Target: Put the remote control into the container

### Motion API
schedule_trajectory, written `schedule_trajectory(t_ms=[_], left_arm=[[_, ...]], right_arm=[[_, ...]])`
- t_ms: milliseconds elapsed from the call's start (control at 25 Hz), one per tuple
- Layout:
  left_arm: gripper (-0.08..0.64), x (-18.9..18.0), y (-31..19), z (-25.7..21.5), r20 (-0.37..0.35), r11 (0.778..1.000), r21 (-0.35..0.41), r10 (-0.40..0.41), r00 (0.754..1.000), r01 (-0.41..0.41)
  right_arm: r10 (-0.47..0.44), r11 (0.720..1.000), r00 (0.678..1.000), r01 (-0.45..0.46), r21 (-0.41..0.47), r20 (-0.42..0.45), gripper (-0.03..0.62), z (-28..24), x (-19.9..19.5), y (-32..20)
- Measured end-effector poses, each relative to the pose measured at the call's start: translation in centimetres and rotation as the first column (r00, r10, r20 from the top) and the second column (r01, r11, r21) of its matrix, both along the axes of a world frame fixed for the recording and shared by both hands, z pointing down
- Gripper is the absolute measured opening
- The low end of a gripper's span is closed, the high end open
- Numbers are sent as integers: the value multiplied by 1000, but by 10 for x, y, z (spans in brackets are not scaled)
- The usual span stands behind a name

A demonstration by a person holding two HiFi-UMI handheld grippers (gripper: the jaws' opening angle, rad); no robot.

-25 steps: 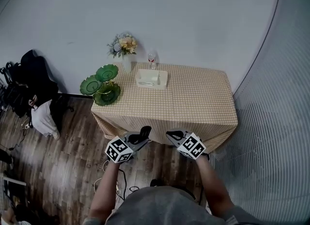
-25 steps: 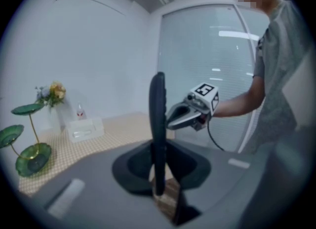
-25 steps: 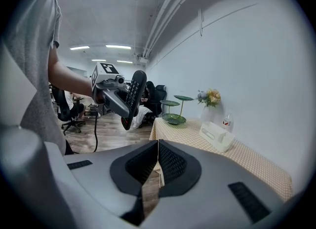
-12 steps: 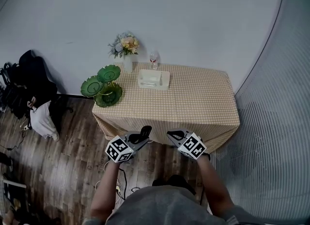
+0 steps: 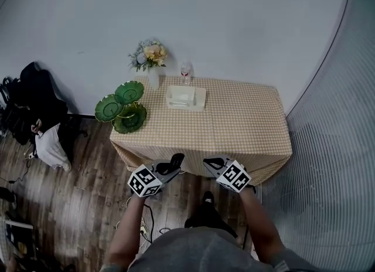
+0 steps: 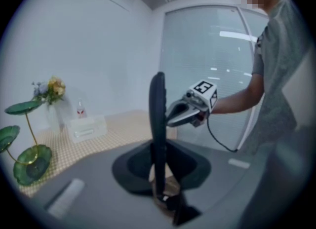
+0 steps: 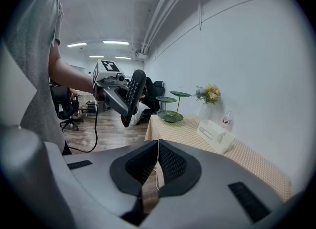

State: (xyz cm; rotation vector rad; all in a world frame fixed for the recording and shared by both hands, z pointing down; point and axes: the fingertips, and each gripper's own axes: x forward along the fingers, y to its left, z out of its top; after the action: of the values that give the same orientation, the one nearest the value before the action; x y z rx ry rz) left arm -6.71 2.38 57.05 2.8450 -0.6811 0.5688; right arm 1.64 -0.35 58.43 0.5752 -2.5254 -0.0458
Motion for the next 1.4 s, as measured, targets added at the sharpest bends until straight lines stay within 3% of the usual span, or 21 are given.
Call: schedule_trajectory(t_ms=[560, 1400], left_arm=[[61, 5, -60, 14, 8, 998, -42, -37, 999, 38], [61, 8, -157, 4, 32, 975, -42, -218, 975, 219]], right_arm=[[-52, 998, 999, 52, -19, -3, 18, 3, 2, -68], [-203, 979, 979, 204, -21, 33, 18, -6, 4, -183]])
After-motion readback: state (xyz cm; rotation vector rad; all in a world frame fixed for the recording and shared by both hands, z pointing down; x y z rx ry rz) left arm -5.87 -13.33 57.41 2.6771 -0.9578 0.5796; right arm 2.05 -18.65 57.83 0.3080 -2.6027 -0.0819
